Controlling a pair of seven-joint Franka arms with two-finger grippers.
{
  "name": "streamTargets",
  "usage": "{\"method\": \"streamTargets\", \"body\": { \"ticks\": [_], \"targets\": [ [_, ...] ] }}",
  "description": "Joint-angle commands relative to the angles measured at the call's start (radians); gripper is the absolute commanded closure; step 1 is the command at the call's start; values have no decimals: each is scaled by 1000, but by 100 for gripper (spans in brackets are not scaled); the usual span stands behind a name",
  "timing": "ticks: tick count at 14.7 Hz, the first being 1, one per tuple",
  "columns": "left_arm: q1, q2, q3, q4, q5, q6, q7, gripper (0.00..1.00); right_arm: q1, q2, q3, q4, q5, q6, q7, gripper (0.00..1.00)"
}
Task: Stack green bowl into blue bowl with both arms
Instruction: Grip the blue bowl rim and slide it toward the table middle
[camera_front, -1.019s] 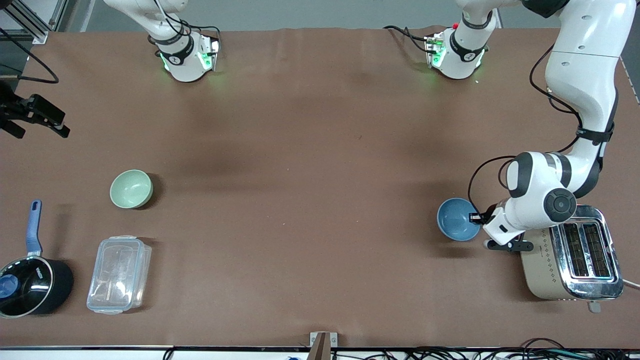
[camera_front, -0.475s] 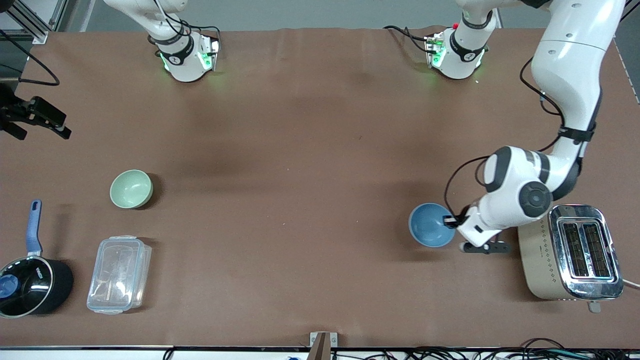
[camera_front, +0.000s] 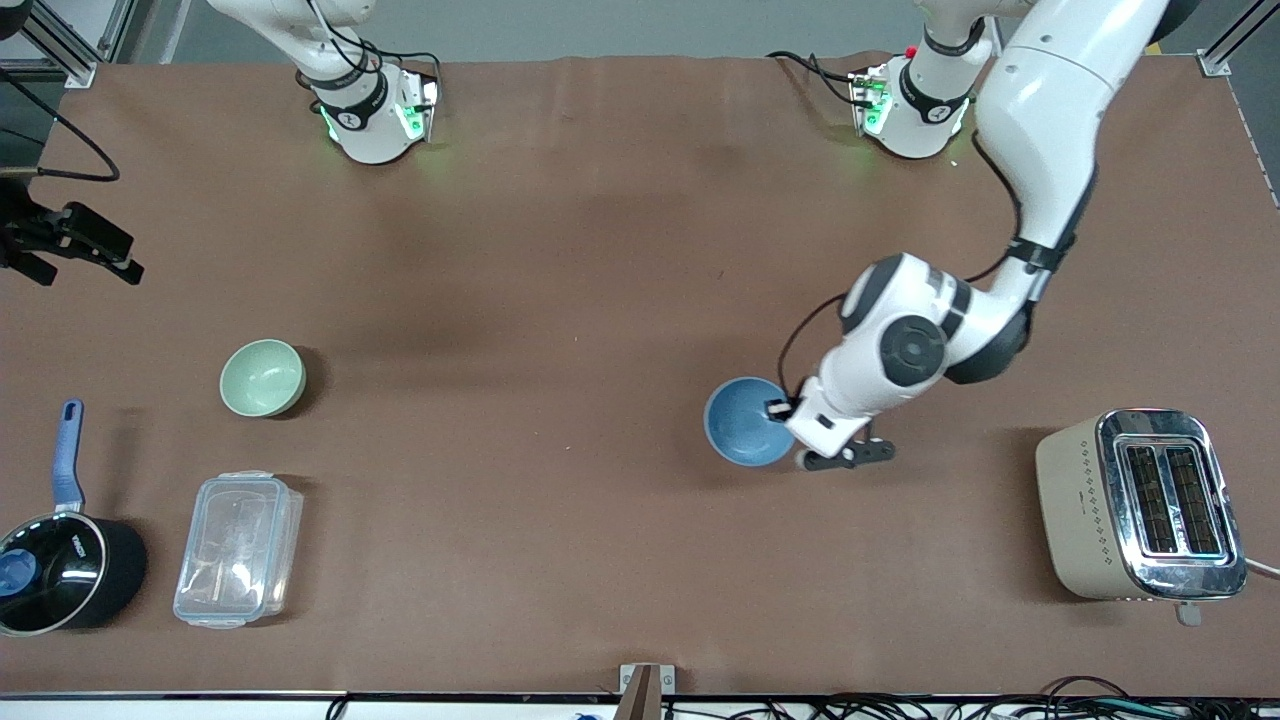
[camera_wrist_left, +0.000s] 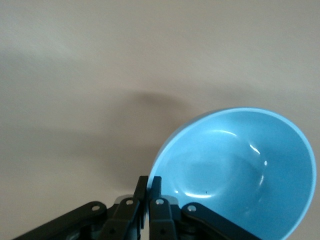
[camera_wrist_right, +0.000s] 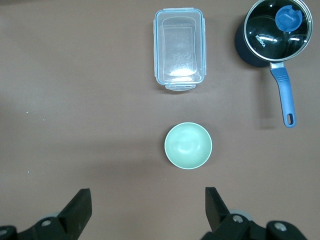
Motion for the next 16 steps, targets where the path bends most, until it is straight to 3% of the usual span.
{"method": "streamTargets", "body": {
  "ticks": [1,6,11,12,14,15,16],
  "targets": [
    [-90,44,5,43,19,-4,-122,100,-21,3,14,7,20,-2,-8,0],
    [-215,99,10,57,19,115,-270,100,-26,17,13,-25,25,13,-11,0],
    [-304,158,16,57,19,217,-353,96,-82,101,11,-181,26,218,-37,0],
    [-309,168,19,57,19,218,-354,88,-98,137,13,-183,26,234,-44,0],
    [-307,170,22,57,19,218,-354,43,-124,216,13,-184,28,266,-46,0],
    [-306,164,24,57,20,218,-356,13,-142,262,14,-184,34,275,-52,0],
    [-301,152,31,59,23,211,-353,0,-161,302,13,-184,75,280,-86,0]
  ]
}}
